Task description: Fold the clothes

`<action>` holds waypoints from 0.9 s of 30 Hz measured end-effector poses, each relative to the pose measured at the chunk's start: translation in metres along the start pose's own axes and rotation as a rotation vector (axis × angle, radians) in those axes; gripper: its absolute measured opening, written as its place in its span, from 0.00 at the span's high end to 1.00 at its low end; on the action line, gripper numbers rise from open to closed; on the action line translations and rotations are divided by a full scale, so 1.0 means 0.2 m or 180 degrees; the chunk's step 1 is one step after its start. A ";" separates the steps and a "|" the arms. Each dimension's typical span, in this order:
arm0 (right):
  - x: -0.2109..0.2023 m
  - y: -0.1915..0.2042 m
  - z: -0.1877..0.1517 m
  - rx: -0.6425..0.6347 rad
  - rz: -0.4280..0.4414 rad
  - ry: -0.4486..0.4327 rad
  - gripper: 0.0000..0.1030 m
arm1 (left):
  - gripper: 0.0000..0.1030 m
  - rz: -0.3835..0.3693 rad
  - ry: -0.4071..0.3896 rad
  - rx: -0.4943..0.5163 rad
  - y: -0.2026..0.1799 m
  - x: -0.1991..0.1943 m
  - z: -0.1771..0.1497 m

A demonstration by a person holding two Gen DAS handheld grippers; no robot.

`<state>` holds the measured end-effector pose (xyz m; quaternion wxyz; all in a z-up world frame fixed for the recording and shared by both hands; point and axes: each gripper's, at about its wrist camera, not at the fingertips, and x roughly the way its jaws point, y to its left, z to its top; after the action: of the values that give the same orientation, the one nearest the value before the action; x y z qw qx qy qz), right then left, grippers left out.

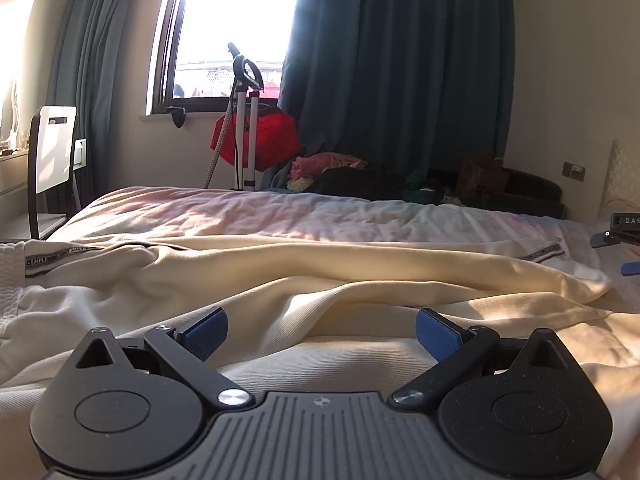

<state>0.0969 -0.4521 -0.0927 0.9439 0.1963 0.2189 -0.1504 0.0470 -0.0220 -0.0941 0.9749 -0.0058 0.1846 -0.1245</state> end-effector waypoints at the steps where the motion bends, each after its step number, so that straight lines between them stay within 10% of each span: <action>1: -0.09 0.05 -0.01 -0.0146 0.0085 -0.0027 0.09 | 0.01 -0.0030 -0.0021 0.0022 -0.01 -0.04 0.01; 8: -0.53 0.26 -0.05 -0.0632 0.0583 -0.0148 0.09 | 0.00 -0.0098 0.0087 0.0018 -0.06 -0.32 0.07; 18: -0.55 0.36 -0.10 -0.1025 0.0559 -0.0061 0.09 | 0.00 0.0460 0.0397 -0.0326 0.15 -0.55 0.05; 27: -0.55 0.27 -0.09 -0.1020 0.0349 -0.0059 0.09 | 0.00 0.1040 0.0457 -0.2235 0.75 -0.83 -0.03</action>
<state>0.0166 -0.3747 -0.0403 0.9719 0.0535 0.2204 -0.0637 -0.0684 0.1649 -0.0499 0.9052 -0.3007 0.2822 0.1029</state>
